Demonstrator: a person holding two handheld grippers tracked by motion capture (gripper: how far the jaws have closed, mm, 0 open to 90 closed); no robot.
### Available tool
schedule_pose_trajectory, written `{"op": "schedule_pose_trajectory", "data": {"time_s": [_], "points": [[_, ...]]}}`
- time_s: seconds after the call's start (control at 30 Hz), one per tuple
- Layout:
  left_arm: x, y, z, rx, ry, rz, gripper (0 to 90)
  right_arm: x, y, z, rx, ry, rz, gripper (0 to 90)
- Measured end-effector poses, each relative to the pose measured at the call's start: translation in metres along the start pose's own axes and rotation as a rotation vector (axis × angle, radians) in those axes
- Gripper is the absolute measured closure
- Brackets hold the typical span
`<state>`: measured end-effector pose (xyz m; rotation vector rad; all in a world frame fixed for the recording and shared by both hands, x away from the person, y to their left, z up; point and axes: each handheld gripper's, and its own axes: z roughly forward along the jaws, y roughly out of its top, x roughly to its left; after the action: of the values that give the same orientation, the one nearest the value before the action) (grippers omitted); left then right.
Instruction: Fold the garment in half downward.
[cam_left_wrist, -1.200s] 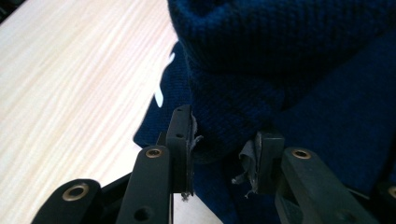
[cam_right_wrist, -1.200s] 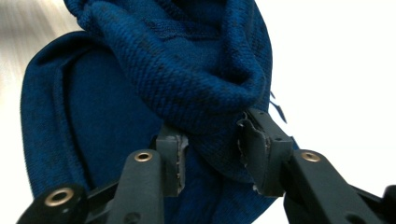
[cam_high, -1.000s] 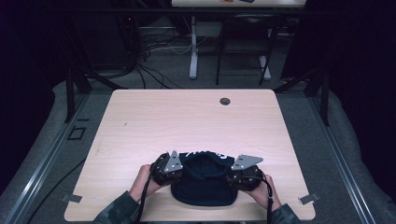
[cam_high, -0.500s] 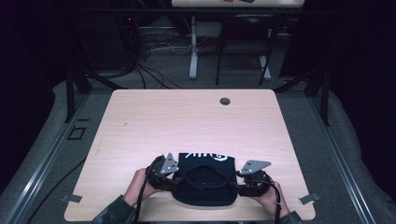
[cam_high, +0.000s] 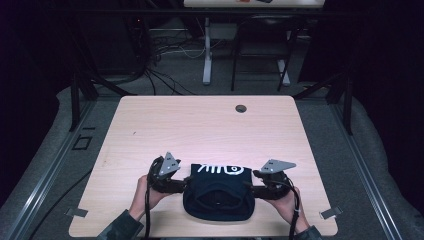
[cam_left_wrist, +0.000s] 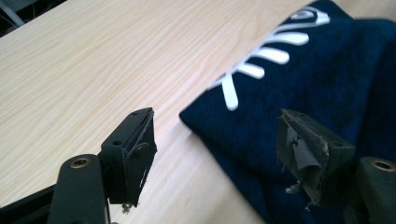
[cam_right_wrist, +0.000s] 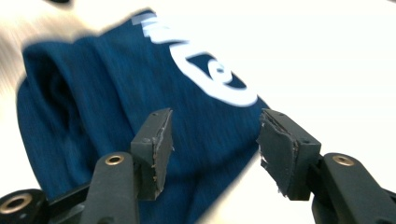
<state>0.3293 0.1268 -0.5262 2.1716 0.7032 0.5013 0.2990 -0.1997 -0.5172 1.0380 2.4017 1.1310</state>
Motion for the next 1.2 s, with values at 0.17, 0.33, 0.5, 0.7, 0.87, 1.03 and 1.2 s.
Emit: {"op": "schedule_pose_trajectory", "data": {"time_s": [0.17, 0.33, 0.5, 0.7, 0.87, 1.03, 1.2], "points": [[-0.009, 0.005, 0.017, 0.021, -0.026, 0.012, 26.8, 0.011, 0.013, 0.020, 0.023, 0.021, -0.016, 42.3], [-0.026, -0.008, 0.029, 0.085, -0.036, 0.072, 25.3, 0.020, 0.000, 0.037, 0.101, 0.044, -0.023, 40.1], [-0.028, -0.017, 0.031, 0.117, -0.035, 0.080, 24.4, 0.016, -0.015, 0.037, 0.122, 0.044, 0.002, 38.4], [-0.032, -0.025, 0.031, 0.132, -0.050, 0.074, 22.7, 0.015, -0.023, 0.041, 0.159, 0.011, -0.041, 31.4], [-0.031, -0.026, 0.032, 0.140, -0.066, 0.067, 20.3, 0.013, -0.025, 0.042, 0.180, 0.011, -0.058, 20.7], [-0.029, -0.027, 0.032, 0.155, -0.093, 0.052, 18.1, 0.009, -0.027, 0.043, 0.187, 0.045, -0.043, 17.5], [-0.026, -0.028, 0.031, 0.156, -0.099, 0.048, 17.2, 0.006, -0.029, 0.043, 0.199, 0.049, -0.048, 16.6]]}}
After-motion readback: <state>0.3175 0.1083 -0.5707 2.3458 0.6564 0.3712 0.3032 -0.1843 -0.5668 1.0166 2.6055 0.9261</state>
